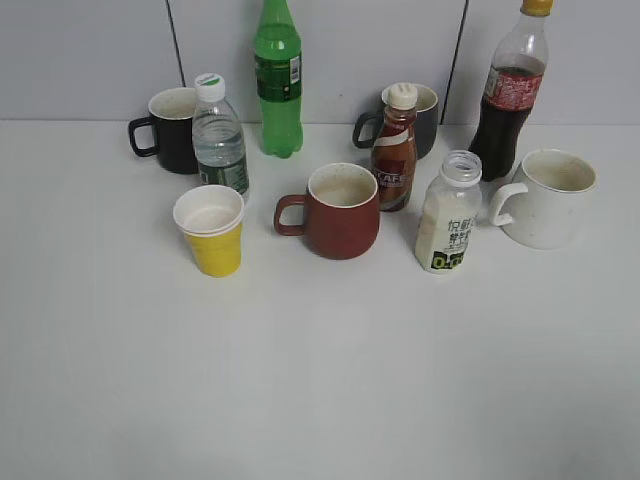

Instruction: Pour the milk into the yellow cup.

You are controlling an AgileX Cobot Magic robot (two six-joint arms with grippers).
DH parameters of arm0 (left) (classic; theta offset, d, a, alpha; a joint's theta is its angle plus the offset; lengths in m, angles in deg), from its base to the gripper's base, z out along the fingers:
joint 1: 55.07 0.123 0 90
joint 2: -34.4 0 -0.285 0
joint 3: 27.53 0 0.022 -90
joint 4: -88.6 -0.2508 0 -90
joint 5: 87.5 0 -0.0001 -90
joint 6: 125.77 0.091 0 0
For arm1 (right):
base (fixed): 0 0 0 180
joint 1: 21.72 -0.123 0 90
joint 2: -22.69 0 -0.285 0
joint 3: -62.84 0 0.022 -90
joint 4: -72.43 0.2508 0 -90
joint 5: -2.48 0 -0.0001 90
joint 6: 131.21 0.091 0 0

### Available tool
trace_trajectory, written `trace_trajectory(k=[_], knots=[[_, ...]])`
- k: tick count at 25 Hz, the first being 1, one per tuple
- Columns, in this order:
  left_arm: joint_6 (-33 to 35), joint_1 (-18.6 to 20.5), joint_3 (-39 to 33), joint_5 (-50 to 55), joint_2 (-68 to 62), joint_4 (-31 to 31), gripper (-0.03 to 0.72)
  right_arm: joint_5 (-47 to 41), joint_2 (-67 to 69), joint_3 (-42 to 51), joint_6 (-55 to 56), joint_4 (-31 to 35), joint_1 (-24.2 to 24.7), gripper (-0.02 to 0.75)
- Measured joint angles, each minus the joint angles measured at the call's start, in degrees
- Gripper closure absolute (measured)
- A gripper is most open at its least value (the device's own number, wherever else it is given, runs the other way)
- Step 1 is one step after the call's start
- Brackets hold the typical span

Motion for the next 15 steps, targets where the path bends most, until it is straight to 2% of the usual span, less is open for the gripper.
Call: trace_trajectory(k=[15], knots=[[0.0,0.0,0.0,0.0,0.0,0.0,0.183,0.0,0.0,0.0,0.0,0.0,0.0,0.237]])
